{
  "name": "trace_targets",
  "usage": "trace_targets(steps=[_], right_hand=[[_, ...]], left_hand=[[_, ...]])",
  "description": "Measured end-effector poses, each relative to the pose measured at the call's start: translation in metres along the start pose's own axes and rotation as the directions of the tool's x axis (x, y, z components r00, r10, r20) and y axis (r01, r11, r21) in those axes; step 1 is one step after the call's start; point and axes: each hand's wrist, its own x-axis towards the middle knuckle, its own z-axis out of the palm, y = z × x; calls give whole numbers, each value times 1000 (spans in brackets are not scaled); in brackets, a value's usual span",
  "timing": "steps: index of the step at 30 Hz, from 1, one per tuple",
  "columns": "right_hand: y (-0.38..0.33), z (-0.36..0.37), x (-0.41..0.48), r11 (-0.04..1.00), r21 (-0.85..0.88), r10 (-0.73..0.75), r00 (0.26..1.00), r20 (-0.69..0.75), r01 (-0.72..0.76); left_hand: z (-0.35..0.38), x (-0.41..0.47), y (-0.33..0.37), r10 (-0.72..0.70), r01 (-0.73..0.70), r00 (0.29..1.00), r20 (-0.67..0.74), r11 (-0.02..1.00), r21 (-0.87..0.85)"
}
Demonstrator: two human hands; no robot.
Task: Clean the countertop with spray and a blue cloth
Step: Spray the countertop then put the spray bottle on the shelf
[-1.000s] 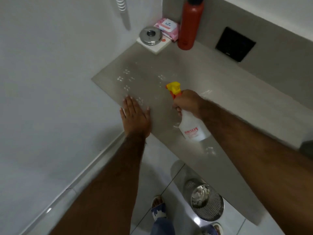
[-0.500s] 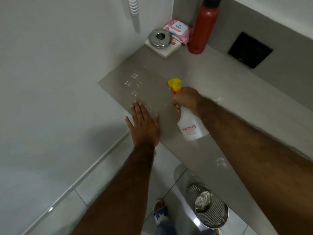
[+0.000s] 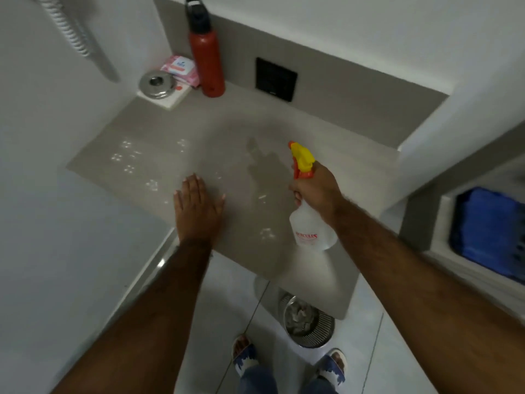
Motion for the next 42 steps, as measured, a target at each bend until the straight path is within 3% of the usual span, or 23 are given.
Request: trace_targets(steps=[10,19,24,29,35,42], right_hand=[[65,-172,-49,962,110,-190,902,-387,250],[149,-308,-81,945,101,-175,742,-647,310],[208,-366,-78,969,79,-108,693,-713,232],[242,-405,-67,967,46,-134,652,-746,251],[268,-424,-35,969,32,-135,636,-760,244],[284,-431,-23,965,61,-119,632,-766,256]], left_hand=[[13,-50,214,436,-431,897,70,899,-72],[30,-98,395,759,-746,647,76,650,-143],[58,-121,467,831,-813,544,117,556,-171],[87,-131,510,866,-859,448,223,486,-161],[113,-127,522,832,-850,460,309,513,-118],[120,-123,512,858,-870,432,279,478,-121]])
